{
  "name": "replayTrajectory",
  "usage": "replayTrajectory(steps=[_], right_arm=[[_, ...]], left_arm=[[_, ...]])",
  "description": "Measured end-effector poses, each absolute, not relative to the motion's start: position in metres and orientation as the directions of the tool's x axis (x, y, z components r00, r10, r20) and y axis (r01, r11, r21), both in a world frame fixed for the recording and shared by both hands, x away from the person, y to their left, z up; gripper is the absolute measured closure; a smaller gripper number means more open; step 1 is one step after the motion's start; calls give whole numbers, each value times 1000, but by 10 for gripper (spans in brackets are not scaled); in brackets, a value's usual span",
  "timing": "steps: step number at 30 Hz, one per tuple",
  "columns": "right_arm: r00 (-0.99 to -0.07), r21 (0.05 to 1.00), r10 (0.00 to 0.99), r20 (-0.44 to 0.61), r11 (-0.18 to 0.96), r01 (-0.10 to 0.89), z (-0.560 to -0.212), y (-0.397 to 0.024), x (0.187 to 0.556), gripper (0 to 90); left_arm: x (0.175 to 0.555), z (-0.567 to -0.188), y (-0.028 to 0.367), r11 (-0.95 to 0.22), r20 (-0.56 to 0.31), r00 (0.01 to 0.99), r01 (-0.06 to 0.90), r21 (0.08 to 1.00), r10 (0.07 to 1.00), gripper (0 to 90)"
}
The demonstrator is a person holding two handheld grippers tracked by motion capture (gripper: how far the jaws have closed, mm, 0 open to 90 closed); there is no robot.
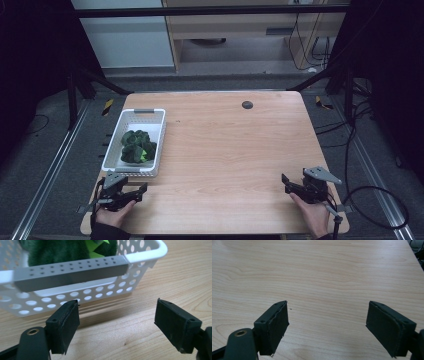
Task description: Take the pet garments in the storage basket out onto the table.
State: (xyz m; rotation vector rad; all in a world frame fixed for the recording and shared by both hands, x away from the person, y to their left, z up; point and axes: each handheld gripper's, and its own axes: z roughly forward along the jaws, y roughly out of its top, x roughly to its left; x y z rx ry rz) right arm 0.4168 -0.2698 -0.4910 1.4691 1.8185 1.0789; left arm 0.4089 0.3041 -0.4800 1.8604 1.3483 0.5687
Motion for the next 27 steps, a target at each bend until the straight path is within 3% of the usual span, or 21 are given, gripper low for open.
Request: replayTrajectory(steps=[17, 27], right_arm=[[-250, 856, 967, 50, 87, 509, -488, -264, 413, 171], [-256, 851, 965, 54, 90, 518, -489, -264, 413, 166]], left_arm=[[399, -452, 321, -53, -136, 295, 553, 831, 946, 204], [397, -439, 319, -52, -135, 306, 534, 844, 942, 198]])
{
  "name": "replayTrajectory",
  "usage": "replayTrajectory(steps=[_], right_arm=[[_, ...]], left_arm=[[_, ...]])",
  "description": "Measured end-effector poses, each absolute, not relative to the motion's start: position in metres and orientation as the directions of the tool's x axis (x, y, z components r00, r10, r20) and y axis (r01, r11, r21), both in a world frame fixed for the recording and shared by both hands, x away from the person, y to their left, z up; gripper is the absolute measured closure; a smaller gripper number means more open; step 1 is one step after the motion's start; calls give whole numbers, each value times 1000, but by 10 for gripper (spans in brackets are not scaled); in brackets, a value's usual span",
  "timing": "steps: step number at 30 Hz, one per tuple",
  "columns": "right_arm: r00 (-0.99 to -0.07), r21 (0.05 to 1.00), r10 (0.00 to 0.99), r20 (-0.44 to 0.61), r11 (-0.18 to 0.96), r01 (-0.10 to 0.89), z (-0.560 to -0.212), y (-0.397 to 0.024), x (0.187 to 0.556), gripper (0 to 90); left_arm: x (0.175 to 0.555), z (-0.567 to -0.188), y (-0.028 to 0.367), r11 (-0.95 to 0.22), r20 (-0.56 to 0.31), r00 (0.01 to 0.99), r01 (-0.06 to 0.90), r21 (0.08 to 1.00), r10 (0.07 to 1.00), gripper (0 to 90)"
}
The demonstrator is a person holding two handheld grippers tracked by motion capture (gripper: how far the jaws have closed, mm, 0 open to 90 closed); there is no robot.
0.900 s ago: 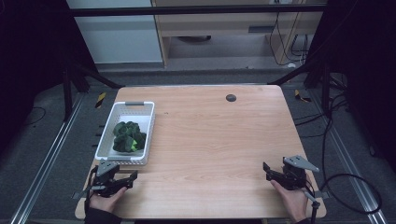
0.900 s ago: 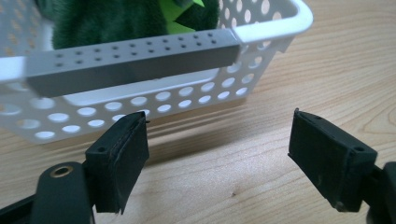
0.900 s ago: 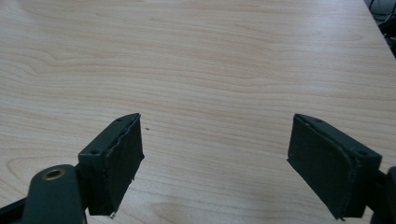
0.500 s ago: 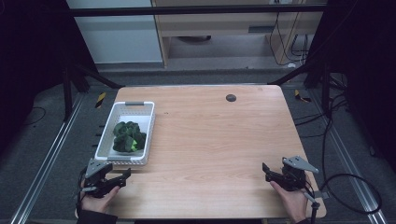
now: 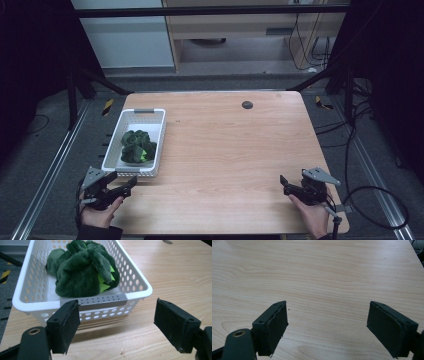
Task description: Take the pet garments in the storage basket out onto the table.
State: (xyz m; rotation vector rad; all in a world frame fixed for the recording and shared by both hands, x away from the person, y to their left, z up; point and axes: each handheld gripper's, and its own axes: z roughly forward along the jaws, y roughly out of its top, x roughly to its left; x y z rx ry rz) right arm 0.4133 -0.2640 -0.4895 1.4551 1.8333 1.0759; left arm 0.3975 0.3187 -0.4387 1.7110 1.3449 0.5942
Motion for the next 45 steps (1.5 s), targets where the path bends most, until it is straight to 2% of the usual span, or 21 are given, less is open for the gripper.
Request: replayTrajectory(steps=[22, 45], right_arm=[[-251, 851, 966, 62, 80, 519, -490, -264, 416, 165], [-263, 850, 963, 68, 82, 521, -489, -265, 417, 180]], left_arm=[[411, -408, 320, -65, -109, 319, 489, 870, 941, 186], [454, -374, 317, -123, -59, 343, 487, 865, 938, 172]])
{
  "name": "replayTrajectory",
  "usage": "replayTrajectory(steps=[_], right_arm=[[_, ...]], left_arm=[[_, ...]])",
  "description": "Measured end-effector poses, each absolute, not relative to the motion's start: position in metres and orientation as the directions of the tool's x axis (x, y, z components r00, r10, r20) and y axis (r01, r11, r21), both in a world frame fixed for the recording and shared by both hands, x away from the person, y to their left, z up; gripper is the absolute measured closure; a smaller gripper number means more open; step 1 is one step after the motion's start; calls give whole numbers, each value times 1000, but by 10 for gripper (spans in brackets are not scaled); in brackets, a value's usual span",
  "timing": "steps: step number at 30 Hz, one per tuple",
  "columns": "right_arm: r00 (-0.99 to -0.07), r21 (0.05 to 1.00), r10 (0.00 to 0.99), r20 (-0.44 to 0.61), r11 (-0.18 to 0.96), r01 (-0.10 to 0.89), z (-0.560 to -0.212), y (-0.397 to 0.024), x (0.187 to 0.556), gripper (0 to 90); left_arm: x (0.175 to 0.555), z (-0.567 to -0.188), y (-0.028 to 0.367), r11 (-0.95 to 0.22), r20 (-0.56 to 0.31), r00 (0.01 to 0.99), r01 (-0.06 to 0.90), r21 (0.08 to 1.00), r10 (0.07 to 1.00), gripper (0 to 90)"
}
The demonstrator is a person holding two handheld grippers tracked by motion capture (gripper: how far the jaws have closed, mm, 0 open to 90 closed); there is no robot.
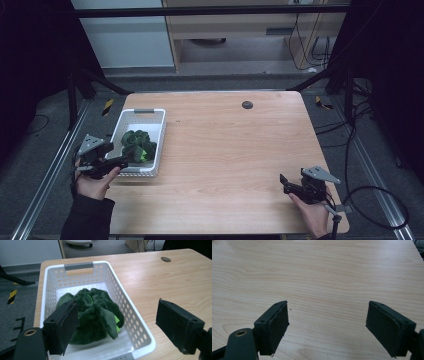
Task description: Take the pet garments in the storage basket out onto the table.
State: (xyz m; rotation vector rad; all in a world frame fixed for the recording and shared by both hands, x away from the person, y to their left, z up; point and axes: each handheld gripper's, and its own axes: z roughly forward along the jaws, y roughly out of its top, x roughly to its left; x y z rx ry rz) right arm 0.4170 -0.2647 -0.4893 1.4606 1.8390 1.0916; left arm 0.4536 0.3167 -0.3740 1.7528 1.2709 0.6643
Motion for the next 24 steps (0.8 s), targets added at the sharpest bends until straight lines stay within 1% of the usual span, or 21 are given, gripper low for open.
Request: replayTrajectory(steps=[5, 13, 24], right_arm=[[-264, 849, 962, 68, 83, 522, -489, -264, 417, 179], [-271, 848, 960, 67, 88, 522, -490, -264, 417, 178], [-277, 843, 959, 69, 92, 530, -490, -263, 418, 174]], left_arm=[[463, -371, 316, -143, -40, 340, 496, 857, 940, 163], [476, -372, 316, -150, -41, 342, 515, 844, 939, 149], [493, -374, 317, -190, -12, 342, 551, 812, 940, 132]])
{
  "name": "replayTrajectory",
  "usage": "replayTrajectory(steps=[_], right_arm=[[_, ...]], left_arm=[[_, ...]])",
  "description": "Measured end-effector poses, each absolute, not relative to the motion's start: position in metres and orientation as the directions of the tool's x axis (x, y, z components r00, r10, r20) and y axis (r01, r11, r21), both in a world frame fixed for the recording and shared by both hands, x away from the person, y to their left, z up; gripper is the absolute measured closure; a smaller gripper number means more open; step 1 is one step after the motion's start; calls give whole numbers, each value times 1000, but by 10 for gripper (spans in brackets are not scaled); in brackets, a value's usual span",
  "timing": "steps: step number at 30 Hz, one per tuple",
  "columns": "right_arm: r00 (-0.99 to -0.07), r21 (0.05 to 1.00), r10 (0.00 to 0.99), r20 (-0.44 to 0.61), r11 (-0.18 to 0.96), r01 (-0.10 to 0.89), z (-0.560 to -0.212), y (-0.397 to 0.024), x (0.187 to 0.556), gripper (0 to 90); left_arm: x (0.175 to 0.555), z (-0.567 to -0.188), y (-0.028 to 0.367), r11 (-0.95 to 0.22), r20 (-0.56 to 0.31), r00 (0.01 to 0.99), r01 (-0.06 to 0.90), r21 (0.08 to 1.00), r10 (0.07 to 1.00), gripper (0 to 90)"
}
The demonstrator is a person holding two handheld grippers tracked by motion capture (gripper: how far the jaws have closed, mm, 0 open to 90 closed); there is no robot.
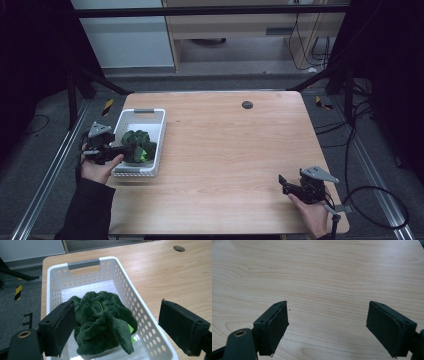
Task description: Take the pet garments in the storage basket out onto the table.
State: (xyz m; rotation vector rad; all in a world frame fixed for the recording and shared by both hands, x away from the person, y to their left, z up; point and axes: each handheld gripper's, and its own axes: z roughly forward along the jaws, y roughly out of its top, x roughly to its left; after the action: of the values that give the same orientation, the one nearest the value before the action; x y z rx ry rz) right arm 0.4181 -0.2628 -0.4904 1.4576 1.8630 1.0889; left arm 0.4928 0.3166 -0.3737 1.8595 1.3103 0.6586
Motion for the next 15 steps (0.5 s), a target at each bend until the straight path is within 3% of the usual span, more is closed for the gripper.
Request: replayTrajectory(steps=[15], right_arm=[[-274, 842, 959, 73, 88, 533, -491, -264, 417, 172]], left_arm=[[515, -374, 315, -242, 20, 356, 592, 769, 934, 122]])
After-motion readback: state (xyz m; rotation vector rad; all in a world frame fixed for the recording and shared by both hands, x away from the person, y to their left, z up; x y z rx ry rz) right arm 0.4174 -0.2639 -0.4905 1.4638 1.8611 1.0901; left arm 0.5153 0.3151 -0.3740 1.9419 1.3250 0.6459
